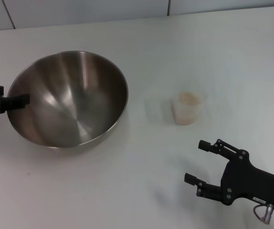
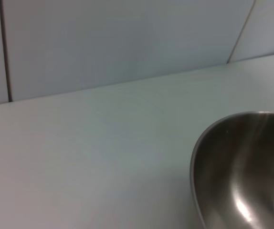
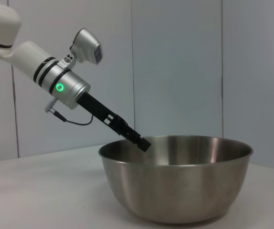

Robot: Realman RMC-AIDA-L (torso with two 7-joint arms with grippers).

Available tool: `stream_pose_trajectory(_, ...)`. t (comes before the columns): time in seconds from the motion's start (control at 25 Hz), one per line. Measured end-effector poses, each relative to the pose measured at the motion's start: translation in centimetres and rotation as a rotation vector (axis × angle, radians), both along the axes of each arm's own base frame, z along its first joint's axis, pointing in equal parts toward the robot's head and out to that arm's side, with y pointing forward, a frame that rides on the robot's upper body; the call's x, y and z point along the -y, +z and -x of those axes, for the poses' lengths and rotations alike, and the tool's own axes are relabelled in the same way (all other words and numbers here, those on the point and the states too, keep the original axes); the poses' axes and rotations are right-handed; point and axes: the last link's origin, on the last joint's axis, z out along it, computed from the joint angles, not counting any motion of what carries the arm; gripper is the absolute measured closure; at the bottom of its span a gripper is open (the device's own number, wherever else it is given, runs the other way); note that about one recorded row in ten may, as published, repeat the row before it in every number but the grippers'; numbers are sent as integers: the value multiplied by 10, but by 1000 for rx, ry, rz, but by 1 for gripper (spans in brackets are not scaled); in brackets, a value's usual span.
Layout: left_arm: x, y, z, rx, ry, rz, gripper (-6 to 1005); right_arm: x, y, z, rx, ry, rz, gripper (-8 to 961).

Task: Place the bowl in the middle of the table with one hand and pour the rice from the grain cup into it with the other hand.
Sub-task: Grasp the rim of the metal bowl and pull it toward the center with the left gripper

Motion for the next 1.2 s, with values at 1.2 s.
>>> stream_pose_trajectory(1.2,-20,-18,-18,-141,65,133,508,-2,-1,0,7,2,4,126)
